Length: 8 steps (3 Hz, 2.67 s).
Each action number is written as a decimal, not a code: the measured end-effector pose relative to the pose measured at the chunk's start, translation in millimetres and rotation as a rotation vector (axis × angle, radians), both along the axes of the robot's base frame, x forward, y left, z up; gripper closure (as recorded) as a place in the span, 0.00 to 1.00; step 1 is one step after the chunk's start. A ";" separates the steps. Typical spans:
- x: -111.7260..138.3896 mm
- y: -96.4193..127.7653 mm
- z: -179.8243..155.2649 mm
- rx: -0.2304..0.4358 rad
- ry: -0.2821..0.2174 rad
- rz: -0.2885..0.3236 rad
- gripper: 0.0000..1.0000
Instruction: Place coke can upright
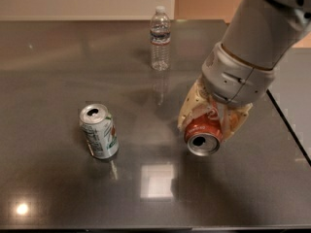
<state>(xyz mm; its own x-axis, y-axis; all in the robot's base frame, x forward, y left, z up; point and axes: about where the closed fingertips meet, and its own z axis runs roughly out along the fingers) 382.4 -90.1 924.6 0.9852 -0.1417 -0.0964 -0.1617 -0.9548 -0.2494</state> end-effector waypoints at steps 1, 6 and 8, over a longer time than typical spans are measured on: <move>2.4 -0.7 3.9 0.056 0.025 -0.132 1.00; 25.7 -6.7 20.3 0.278 0.159 -0.412 1.00; 34.7 -9.9 22.0 0.460 0.254 -0.604 1.00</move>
Offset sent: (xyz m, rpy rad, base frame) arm -0.0060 -0.0091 -0.0030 0.0805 0.1054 -0.2887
